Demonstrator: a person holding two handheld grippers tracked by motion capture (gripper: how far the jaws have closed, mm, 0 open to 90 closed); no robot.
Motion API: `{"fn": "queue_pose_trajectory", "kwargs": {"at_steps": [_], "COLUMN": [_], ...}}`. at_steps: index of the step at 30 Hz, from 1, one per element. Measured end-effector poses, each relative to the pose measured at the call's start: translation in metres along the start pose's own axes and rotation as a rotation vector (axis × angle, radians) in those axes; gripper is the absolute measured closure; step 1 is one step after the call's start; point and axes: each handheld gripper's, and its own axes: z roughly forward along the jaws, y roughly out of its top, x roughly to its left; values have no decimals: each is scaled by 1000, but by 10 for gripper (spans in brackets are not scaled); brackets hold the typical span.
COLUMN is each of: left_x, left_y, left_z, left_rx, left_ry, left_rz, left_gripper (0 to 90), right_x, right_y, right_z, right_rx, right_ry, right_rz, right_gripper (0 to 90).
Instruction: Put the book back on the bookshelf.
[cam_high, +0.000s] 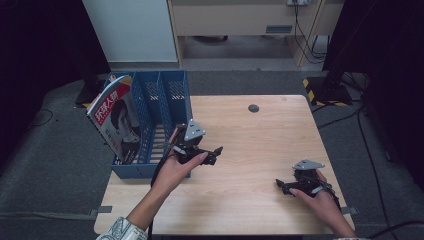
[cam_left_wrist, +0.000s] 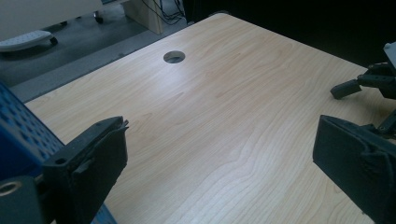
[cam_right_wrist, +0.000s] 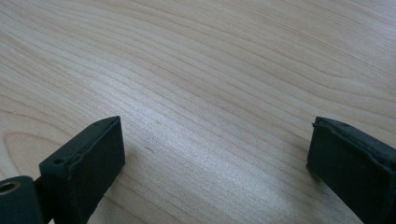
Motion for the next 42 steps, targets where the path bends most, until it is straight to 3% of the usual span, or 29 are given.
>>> {"fn": "queue_pose_trajectory", "kwargs": {"at_steps": [9, 18, 34, 42], "left_x": [-14, -28, -57, -65], "left_y": [-1, -5, -29, -50], "left_z": [15, 32, 72, 86], "left_rx": [-2, 1, 79, 123], "left_ry": [-19, -43, -95, -121], "left_rz": [19, 12, 33, 7], "left_gripper": [30, 28, 32, 41], "right_x": [1, 1, 1, 1], "right_y": [0, 0, -1, -1], "right_z": [-1, 0, -1, -1], "right_rx": [2, 1, 1, 0], "right_ry": [-1, -2, -3, -5], "right_rz": [9, 9, 10, 10], "right_gripper": [45, 45, 45, 45]}}
